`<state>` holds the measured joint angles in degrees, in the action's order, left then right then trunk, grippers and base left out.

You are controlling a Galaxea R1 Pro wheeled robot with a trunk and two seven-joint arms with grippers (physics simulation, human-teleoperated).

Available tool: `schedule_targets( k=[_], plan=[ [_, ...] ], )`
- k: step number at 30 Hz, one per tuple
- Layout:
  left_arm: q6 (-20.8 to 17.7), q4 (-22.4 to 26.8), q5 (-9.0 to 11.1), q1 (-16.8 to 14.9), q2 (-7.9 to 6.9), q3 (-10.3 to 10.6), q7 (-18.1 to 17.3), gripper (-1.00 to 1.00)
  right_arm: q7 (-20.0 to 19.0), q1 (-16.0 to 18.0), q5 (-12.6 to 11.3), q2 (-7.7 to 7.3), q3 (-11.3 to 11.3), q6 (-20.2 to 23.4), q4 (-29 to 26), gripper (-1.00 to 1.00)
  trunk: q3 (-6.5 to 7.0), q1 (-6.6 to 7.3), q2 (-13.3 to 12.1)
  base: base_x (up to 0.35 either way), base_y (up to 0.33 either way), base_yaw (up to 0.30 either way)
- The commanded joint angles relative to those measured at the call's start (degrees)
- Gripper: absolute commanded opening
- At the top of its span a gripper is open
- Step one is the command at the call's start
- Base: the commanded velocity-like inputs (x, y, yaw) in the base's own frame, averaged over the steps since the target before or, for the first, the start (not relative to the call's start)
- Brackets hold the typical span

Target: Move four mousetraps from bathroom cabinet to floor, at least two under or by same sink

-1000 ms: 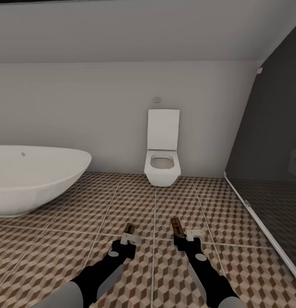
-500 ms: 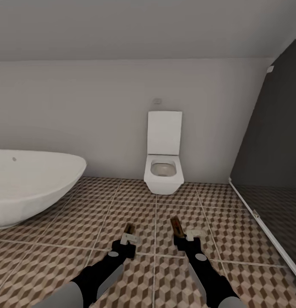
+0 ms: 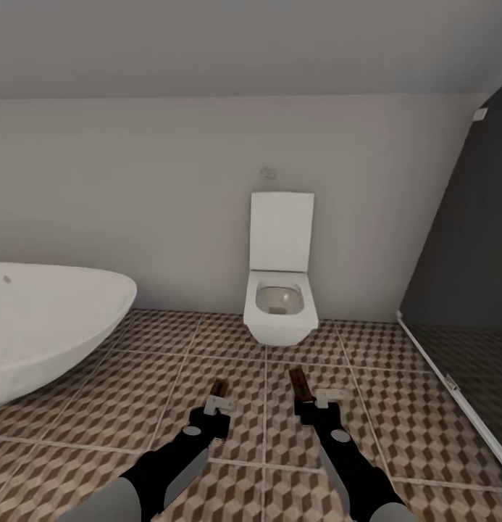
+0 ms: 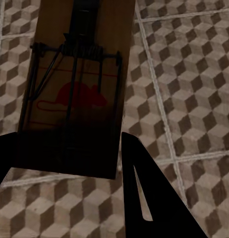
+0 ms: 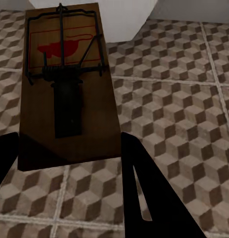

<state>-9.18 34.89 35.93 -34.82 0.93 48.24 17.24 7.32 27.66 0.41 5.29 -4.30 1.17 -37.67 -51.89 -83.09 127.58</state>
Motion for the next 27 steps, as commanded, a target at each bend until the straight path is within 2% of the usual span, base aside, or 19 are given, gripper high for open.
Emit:
schedule_targets(
  k=[1,8,20,27],
  plan=[
    [-0.23,0.12,0.19,-0.07,-0.05,0.37,0.6,-1.0,0.44,0.03,-0.15,-0.01,-0.25,0.08,-0.03,-1.0,-0.06,-0.02,0.02,0.287,0.0,0.0],
    [-0.23,0.11,0.19,-0.07,-0.05,0.37,0.6,-1.0,0.58,0.03,-0.15,0.14,-0.27,0.06,-0.03,-1.0,0.18,-0.02,0.02,0.159,0.0,-0.058],
    [-0.23,0.1,0.19,-0.07,-0.05,0.37,0.6,-1.0,0.64,0.03,-0.18,0.16,-0.25,0.06,-0.03,-1.0,1.09,-0.02,0.02,0.009,0.0,-0.126],
    [-0.23,0.09,0.19,-0.07,-0.05,0.37,0.6,-1.0,0.68,0.03,-0.17,0.16,-0.27,0.06,-0.03,-1.0,1.22,-0.02,0.02,0.0,0.0,-0.034]
  ],
)
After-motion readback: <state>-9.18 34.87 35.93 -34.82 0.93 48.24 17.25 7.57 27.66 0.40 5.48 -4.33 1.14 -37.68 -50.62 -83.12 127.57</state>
